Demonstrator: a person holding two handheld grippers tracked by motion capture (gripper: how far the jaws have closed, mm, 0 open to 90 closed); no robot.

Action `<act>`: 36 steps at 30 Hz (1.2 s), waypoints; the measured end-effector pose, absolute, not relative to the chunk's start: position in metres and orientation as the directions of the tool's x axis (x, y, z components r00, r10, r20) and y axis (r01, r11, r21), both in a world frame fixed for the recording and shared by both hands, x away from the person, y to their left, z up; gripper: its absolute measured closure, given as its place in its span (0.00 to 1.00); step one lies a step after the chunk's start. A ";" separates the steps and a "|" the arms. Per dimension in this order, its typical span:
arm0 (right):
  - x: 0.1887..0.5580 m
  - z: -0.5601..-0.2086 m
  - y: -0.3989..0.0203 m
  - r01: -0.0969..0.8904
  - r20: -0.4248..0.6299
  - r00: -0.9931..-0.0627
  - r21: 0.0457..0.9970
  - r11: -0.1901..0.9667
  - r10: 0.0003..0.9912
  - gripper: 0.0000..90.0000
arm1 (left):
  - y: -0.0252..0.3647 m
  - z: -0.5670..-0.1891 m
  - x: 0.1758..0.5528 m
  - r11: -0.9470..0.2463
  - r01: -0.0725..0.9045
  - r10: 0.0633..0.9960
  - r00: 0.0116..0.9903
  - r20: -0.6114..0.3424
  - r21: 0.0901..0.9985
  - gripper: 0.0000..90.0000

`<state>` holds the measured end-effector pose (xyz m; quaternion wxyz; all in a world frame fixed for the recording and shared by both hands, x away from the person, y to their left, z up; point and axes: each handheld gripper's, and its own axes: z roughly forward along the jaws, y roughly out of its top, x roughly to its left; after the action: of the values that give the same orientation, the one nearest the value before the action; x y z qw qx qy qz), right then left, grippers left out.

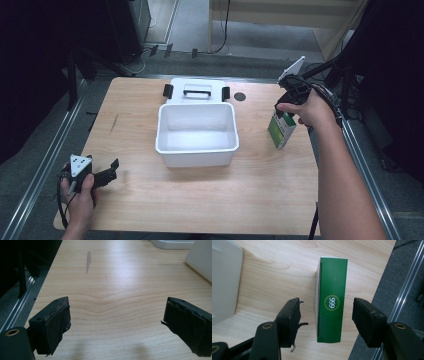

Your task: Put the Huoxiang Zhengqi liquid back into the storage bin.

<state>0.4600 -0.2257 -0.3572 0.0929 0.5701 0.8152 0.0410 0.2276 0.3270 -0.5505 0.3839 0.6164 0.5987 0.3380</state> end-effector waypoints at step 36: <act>0.482 -0.398 -0.234 0.958 -0.052 -0.270 0.087 0.274 0.961 0.64 | 0.327 -0.551 0.228 0.009 0.481 0.998 0.056 -0.041 0.877 0.08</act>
<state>0.4817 -0.2342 -0.3980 0.0472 0.6022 0.7967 0.0189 0.2278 0.3270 -0.5506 0.3829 0.6177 0.5983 0.3375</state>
